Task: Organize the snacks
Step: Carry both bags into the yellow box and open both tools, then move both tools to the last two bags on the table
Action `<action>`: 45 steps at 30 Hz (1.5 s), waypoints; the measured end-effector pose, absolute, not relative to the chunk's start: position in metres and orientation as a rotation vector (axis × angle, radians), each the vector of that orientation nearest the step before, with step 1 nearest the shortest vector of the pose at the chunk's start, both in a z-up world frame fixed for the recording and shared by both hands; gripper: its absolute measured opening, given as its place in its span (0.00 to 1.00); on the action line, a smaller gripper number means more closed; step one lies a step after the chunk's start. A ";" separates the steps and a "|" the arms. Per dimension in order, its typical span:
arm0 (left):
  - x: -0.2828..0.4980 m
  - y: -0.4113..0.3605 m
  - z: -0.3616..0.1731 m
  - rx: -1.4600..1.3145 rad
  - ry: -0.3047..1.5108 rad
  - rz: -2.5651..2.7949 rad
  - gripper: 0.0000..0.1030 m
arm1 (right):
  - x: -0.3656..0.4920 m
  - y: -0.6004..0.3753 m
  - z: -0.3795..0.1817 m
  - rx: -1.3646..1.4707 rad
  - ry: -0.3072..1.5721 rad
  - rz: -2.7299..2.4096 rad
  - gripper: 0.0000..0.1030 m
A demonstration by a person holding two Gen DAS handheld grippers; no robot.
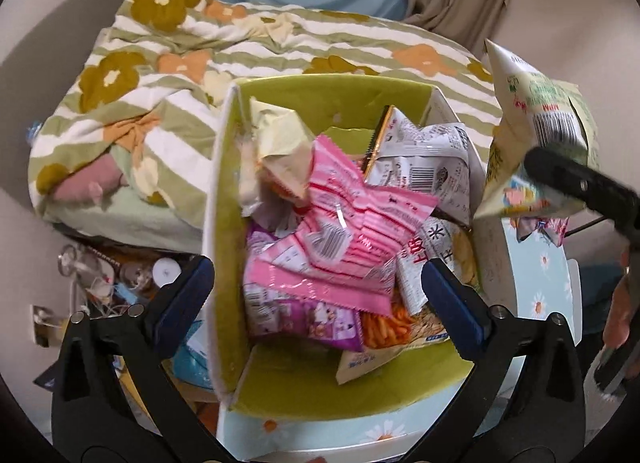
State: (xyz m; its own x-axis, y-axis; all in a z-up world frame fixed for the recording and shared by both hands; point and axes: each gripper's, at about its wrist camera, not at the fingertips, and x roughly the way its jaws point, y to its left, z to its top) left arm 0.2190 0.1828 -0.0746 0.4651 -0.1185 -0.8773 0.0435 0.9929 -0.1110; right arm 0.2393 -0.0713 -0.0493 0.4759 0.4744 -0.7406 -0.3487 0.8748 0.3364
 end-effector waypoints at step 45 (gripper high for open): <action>0.176 0.184 -0.009 -0.049 0.901 -0.061 1.00 | 0.201 -0.064 -0.004 0.147 0.783 0.445 0.99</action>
